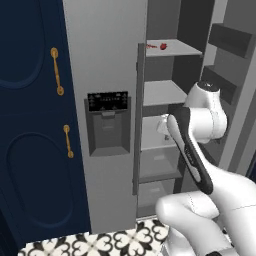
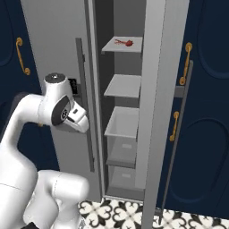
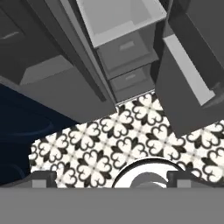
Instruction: Take the strawberry from the fridge and place it on top of the pancake, located on the dining counter.
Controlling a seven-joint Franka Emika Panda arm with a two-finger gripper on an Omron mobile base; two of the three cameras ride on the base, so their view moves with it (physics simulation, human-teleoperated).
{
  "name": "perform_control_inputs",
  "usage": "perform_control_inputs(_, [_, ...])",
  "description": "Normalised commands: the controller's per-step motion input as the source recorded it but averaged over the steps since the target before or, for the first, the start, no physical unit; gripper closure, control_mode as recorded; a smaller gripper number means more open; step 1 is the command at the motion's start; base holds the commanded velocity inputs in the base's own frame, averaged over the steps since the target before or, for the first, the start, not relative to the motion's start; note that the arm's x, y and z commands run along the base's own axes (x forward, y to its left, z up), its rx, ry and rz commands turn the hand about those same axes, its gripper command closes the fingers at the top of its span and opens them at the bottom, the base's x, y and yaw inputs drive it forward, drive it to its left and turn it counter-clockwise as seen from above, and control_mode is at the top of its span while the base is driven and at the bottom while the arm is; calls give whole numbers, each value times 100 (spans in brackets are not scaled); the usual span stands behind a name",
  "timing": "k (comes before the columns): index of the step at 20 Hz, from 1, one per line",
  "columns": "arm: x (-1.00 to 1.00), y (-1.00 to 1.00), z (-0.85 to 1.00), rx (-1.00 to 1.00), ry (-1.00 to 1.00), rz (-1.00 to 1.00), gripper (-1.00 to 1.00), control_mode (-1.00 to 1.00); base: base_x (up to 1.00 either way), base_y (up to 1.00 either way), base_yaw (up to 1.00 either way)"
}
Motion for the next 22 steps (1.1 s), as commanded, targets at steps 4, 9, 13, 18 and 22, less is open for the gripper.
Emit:
perform_control_inputs(4, [-19, 27, -1, -3, -1, 26, -100, -100, 0, 0, 0])
perform_control_inputs(9, [-28, 2, -1, -34, 0, 21, -100, -100, 0, 0, 0])
perform_control_inputs(13, [-20, -8, -13, -41, 0, 7, -100, -100, 0, 0, 0])
perform_control_inputs(18, [-27, -18, -38, 0, 0, 2, -100, -100, 0, 0, 0])
perform_control_inputs(22, [-35, 0, -16, 11, -11, 0, -100, -100, 0, 0, 0])
